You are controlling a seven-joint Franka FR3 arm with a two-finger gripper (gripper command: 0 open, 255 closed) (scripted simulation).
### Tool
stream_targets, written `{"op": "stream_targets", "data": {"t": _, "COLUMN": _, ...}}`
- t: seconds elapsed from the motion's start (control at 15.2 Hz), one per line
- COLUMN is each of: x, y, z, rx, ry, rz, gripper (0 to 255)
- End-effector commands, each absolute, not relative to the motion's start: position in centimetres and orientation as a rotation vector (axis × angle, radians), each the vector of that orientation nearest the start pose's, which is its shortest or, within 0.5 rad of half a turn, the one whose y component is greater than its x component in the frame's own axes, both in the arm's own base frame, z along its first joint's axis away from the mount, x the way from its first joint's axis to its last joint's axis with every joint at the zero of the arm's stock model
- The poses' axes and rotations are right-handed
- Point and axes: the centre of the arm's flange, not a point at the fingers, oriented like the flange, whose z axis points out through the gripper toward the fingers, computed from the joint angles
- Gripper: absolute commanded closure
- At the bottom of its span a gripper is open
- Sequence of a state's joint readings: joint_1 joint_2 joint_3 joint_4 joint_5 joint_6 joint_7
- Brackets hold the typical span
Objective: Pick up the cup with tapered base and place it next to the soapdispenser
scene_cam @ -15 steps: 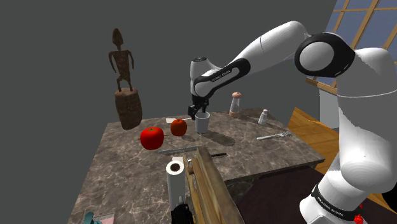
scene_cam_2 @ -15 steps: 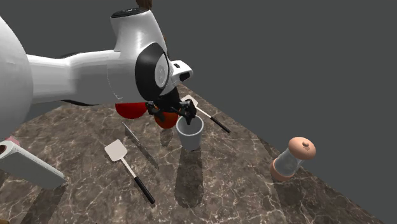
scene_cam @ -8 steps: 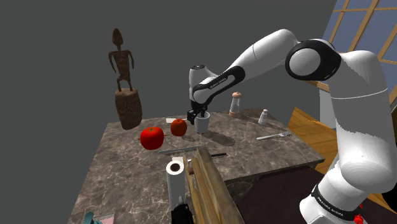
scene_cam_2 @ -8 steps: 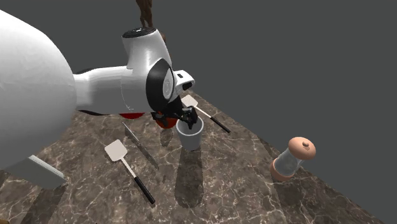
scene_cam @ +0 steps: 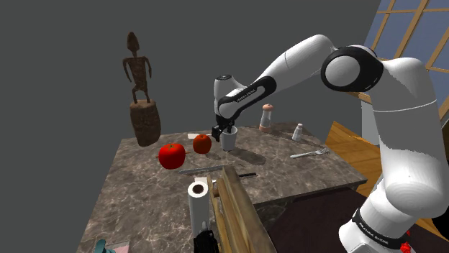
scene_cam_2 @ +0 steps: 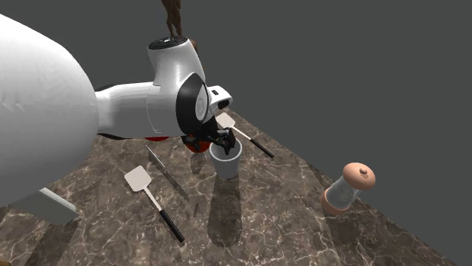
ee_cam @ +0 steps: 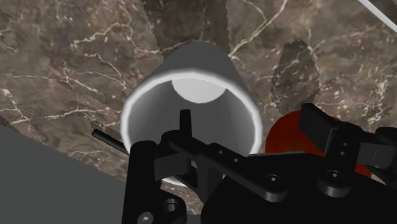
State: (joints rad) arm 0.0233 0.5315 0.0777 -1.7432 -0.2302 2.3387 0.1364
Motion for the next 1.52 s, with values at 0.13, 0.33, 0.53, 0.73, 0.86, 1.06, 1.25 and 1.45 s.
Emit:
{"op": "stream_targets", "data": {"t": 0.13, "x": 67.0, "y": 5.9, "z": 27.8, "rx": -3.257, "ry": -0.175, "rz": -0.135, "gripper": 255}}
{"op": "stream_targets", "data": {"t": 0.33, "x": 67.0, "y": 5.9, "z": 27.8, "rx": -3.257, "ry": -0.175, "rz": -0.135, "gripper": 255}}
{"op": "stream_targets", "data": {"t": 0.53, "x": 67.0, "y": 5.9, "z": 27.8, "rx": -3.257, "ry": -0.175, "rz": -0.135, "gripper": 255}}
{"op": "stream_targets", "data": {"t": 0.73, "x": 67.0, "y": 5.9, "z": 28.8, "rx": -3.257, "ry": -0.175, "rz": -0.135, "gripper": 255}}
{"op": "stream_targets", "data": {"t": 0.86, "x": 67.0, "y": 5.9, "z": 29.9, "rx": -3.257, "ry": -0.175, "rz": -0.135, "gripper": 255}}
{"op": "stream_targets", "data": {"t": 1.06, "x": 67.0, "y": 5.9, "z": 31.5, "rx": -3.257, "ry": -0.175, "rz": -0.135, "gripper": 255}}
{"op": "stream_targets", "data": {"t": 1.25, "x": 67.0, "y": 5.9, "z": 33.1, "rx": -3.257, "ry": -0.175, "rz": -0.135, "gripper": 255}}
{"op": "stream_targets", "data": {"t": 1.45, "x": 67.0, "y": 5.9, "z": 34.7, "rx": -3.257, "ry": -0.175, "rz": -0.135, "gripper": 255}}
